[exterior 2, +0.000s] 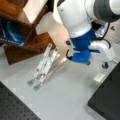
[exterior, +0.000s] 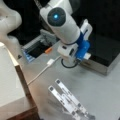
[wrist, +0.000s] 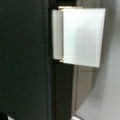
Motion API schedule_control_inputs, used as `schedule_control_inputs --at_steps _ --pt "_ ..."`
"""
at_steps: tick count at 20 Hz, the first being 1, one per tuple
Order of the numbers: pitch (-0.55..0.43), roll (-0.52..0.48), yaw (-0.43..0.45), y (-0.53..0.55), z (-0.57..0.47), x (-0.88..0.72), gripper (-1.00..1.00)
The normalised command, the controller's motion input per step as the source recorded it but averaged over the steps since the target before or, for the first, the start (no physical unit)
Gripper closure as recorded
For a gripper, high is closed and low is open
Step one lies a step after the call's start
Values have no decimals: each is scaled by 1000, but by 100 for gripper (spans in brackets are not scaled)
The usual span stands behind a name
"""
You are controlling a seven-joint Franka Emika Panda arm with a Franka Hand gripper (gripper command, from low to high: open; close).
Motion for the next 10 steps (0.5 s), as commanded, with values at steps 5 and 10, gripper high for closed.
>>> schedule_control_inputs --at_steps 5,10 --pt "-86 344 -78 -40 -252 -98 -100" --pt "-119 370 -105 -26 -473 -116 -100"
